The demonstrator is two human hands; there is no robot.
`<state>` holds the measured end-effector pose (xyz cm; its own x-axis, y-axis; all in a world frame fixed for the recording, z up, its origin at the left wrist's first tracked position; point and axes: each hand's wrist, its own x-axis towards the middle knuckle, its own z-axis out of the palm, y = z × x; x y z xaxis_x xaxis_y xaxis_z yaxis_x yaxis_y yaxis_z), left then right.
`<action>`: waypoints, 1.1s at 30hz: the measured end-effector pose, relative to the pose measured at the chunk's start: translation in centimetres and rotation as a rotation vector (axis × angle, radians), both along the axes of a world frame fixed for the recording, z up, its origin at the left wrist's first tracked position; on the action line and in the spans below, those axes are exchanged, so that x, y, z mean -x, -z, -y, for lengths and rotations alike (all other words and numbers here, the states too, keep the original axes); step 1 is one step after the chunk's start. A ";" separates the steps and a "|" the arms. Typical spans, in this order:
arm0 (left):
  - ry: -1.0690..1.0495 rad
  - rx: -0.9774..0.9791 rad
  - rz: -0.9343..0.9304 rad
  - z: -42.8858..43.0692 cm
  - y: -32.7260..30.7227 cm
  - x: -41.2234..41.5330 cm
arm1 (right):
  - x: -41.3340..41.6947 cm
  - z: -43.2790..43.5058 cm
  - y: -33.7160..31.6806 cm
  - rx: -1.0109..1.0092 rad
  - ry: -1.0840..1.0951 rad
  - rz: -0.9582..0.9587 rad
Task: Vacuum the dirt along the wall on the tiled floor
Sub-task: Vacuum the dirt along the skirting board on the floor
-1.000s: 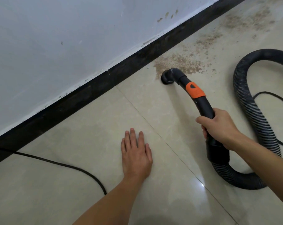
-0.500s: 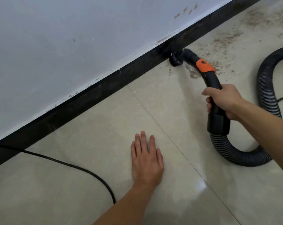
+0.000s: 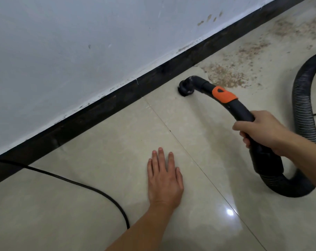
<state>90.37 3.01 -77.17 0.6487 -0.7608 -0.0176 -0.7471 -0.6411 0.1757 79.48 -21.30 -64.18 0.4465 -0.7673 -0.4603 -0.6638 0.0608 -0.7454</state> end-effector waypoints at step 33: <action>0.038 -0.128 -0.008 0.4 -1.6 0.1 | 21.5 -8.8 -0.9 0.174 0.396 -0.147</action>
